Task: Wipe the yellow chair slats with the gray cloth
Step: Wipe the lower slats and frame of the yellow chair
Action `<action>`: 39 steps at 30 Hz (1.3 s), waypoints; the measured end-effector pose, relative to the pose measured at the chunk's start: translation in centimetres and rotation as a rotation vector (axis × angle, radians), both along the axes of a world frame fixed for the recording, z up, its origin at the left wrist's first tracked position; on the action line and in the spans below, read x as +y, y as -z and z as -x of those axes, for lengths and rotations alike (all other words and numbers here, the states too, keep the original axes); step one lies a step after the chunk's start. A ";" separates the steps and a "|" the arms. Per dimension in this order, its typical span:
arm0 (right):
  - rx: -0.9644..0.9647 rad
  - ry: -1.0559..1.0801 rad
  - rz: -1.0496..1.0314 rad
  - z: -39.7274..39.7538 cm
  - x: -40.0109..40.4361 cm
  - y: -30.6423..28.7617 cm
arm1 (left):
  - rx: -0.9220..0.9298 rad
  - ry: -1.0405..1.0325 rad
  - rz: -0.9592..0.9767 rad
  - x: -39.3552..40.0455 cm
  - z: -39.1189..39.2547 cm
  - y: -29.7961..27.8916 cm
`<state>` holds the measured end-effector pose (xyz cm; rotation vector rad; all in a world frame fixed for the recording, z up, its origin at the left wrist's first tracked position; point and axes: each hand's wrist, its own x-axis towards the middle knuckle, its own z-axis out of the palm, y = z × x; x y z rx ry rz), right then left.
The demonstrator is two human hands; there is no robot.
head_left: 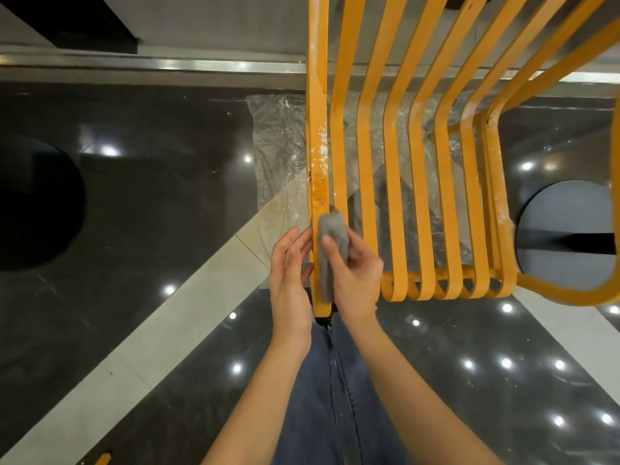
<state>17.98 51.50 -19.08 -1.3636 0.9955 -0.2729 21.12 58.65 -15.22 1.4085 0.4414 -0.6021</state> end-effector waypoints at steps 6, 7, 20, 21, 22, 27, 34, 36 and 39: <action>-0.021 -0.045 -0.054 -2.6 -0.8 0.0 | 0.022 -0.061 0.003 -0.8 -0.3 0.0; -0.025 -0.033 -0.049 -4.0 -1.6 0.3 | 0.007 -0.057 0.003 -0.8 -0.3 0.0; -0.036 -0.108 -0.007 -6.4 -4.3 0.3 | -0.456 0.676 -0.742 0.8 0.7 2.7; -0.044 -0.104 0.024 -7.4 -5.1 0.3 | -0.446 0.693 -0.754 0.9 0.9 2.7; -0.060 -0.098 0.035 -8.0 -5.6 0.4 | -0.446 0.710 -0.776 0.9 1.0 2.7; -0.024 -0.165 0.016 -5.0 -4.7 0.5 | -0.501 0.763 -0.965 0.3 0.9 2.8; -0.020 -0.100 0.131 -9.6 -5.8 0.2 | -0.512 0.774 -1.059 -0.2 1.2 3.2; -0.059 -0.092 0.093 -9.5 -6.4 0.9 | -0.494 0.758 -1.059 0.0 1.3 3.2; -0.030 -0.110 -0.030 -7.1 -5.7 1.2 | -0.477 0.745 -1.064 -0.1 1.2 3.3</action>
